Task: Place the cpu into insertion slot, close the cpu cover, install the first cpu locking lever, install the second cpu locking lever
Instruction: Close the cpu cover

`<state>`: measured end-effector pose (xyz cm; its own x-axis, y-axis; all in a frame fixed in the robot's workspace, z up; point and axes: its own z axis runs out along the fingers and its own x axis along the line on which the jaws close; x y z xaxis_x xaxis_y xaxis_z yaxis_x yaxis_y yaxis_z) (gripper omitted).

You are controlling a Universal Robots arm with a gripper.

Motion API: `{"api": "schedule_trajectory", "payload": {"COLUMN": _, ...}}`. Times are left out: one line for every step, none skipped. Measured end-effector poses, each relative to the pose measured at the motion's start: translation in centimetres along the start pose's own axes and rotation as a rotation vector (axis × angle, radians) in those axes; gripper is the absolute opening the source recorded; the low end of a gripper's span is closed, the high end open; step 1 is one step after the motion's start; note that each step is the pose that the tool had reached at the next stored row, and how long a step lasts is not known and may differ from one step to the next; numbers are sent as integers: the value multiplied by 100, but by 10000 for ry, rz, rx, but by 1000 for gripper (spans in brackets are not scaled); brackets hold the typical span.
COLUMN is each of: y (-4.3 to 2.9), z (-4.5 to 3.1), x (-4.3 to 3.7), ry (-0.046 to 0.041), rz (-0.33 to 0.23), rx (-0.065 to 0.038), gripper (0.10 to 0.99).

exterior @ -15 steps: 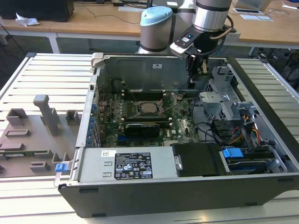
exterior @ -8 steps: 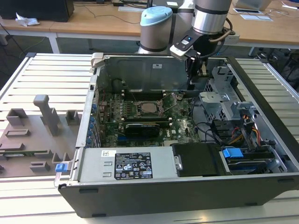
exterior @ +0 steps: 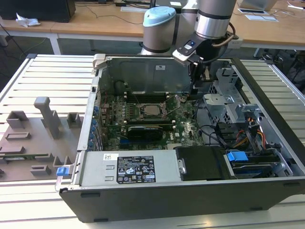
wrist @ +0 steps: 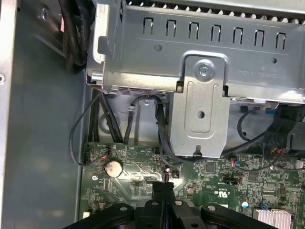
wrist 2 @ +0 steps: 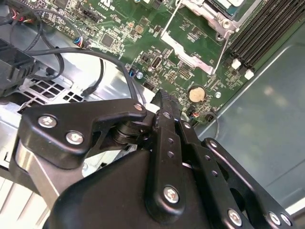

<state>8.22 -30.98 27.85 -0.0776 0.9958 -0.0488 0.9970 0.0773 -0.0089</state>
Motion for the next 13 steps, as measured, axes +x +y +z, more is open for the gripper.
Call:
{"api": "schedule_trajectory", "payload": {"y": 0, "z": 7, "x": 0, "ry": 0, "rz": 0, "rx": 0, "gripper": 106}}
{"api": "schedule_trajectory", "payload": {"y": 0, "z": 13, "x": 1, "ry": 0, "rz": 0, "rx": 0, "gripper": 106}}
{"api": "schedule_trajectory", "payload": {"y": 0, "z": 18, "x": 1, "ry": -1, "rz": 0, "rx": 1, "gripper": 106}}
{"api": "schedule_trajectory", "payload": {"y": 0, "z": 24, "x": 1, "ry": 0, "rz": 0, "rx": 0, "gripper": 106}}
{"api": "schedule_trajectory", "payload": {"y": 0, "z": 31, "x": 1, "ry": -1, "rz": 0, "rx": 0, "gripper": 106}}
{"api": "schedule_trajectory", "payload": {"y": 0, "z": 36, "x": 2, "ry": -1, "rz": 0, "rx": 0, "gripper": 106}}
{"api": "schedule_trajectory", "payload": {"y": 0, "z": 42, "x": 2, "ry": 0, "rz": 0, "rx": 0, "gripper": 106}}
{"api": "schedule_trajectory", "payload": {"y": 0, "z": 55, "x": 2, "ry": -1, "rz": 0, "rx": 0, "gripper": 106}}
{"api": "schedule_trajectory", "payload": {"y": 1, "z": 67, "x": 3, "ry": -1, "rz": 0, "rx": 0, "gripper": 106}}
{"api": "schedule_trajectory", "payload": {"y": 1, "z": 72, "x": 3, "ry": -1, "rz": 0, "rx": 0, "gripper": 106}}
{"api": "schedule_trajectory", "payload": {"y": 1, "z": 77, "x": 4, "ry": 0, "rz": 0, "rx": 0, "gripper": 106}}
{"api": "schedule_trajectory", "payload": {"y": 1, "z": 84, "x": 4, "ry": -1, "rz": 0, "rx": 0, "gripper": 106}}
{"api": "schedule_trajectory", "payload": {"y": 1, "z": 90, "x": 4, "ry": 0, "rz": 0, "rx": 0, "gripper": 106}}
